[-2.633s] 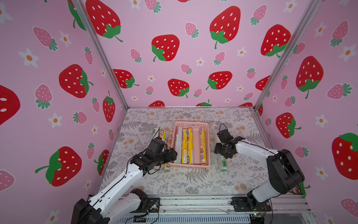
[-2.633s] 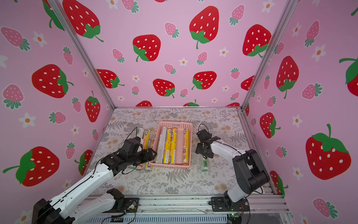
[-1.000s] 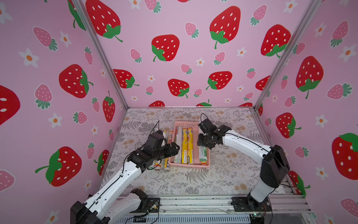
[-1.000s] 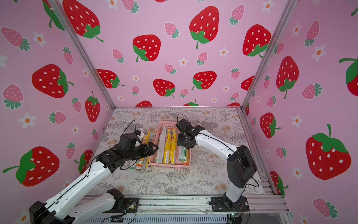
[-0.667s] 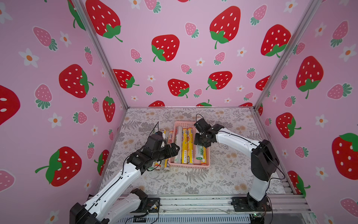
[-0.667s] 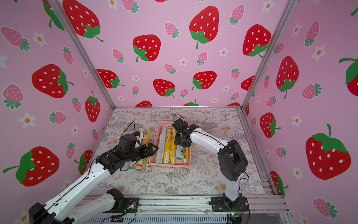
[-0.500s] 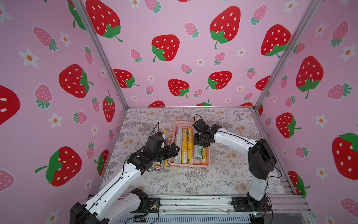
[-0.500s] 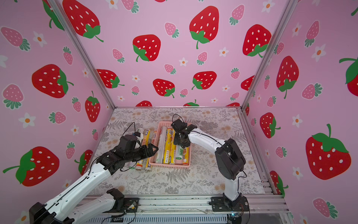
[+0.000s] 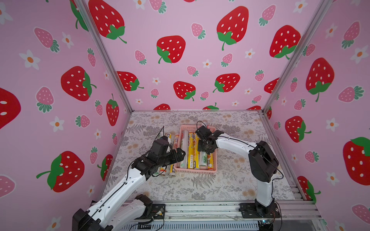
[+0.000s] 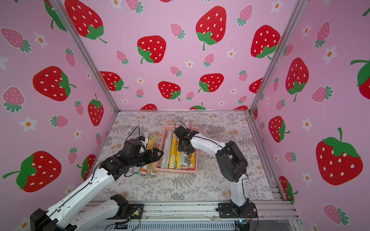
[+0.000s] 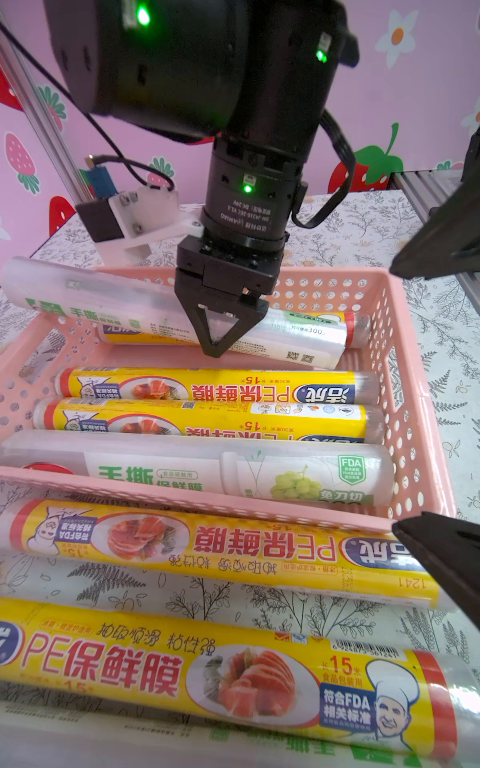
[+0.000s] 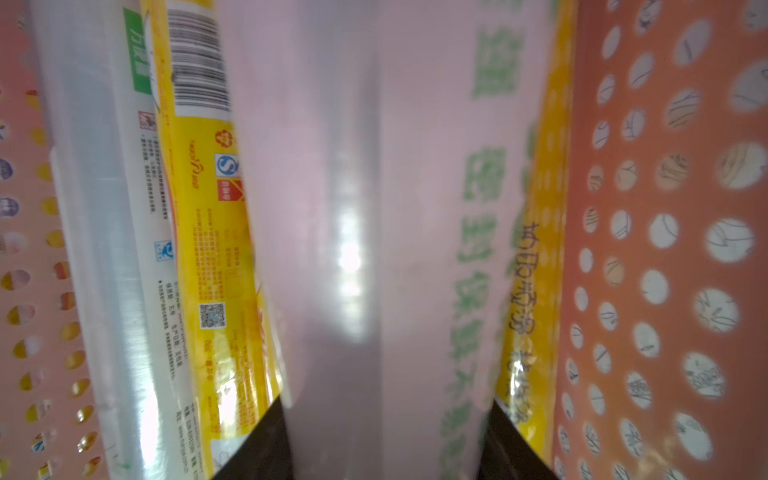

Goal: Put the plastic wrap into the basket
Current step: Place the plastic wrap in the basket.

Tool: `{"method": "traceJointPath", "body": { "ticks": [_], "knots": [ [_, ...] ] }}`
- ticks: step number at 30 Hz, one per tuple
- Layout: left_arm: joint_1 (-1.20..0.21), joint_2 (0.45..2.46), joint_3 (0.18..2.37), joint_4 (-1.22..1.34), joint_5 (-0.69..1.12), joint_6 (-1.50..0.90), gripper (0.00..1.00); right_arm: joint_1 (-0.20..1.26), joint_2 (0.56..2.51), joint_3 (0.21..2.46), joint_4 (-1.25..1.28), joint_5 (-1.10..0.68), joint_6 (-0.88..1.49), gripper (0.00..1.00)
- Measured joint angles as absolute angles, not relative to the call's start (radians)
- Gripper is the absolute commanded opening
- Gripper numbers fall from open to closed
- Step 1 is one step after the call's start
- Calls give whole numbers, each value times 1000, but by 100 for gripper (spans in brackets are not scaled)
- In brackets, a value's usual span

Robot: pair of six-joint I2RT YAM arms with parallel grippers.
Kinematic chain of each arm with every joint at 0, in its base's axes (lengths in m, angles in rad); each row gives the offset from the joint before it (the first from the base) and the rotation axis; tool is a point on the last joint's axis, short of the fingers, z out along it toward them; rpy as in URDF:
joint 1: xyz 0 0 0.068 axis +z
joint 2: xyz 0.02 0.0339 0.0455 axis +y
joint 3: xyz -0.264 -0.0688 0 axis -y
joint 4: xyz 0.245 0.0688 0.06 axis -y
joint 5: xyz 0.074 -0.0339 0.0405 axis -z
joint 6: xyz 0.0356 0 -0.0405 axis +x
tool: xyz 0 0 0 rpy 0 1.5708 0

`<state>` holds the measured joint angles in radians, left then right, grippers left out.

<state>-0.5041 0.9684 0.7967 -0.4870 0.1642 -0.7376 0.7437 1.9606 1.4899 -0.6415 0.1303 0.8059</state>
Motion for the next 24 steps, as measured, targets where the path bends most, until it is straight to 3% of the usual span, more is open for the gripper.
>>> {"method": "traceJointPath", "body": {
  "ticks": [9,11,14,24],
  "knots": [
    [-504,993,797,-487,157,-731,93,770,1959,1489,-653,138,819,30],
    [-504,994,797,-488,157,-730,93,774,1956,1487,-656,139,820,37],
    [-504,994,797,-488,157,-729,93,776,1952,1484,-669,135,826,56],
    [-504,989,797,-496,157,-726,93,783,1922,1478,-685,143,839,66]
  ]
}}
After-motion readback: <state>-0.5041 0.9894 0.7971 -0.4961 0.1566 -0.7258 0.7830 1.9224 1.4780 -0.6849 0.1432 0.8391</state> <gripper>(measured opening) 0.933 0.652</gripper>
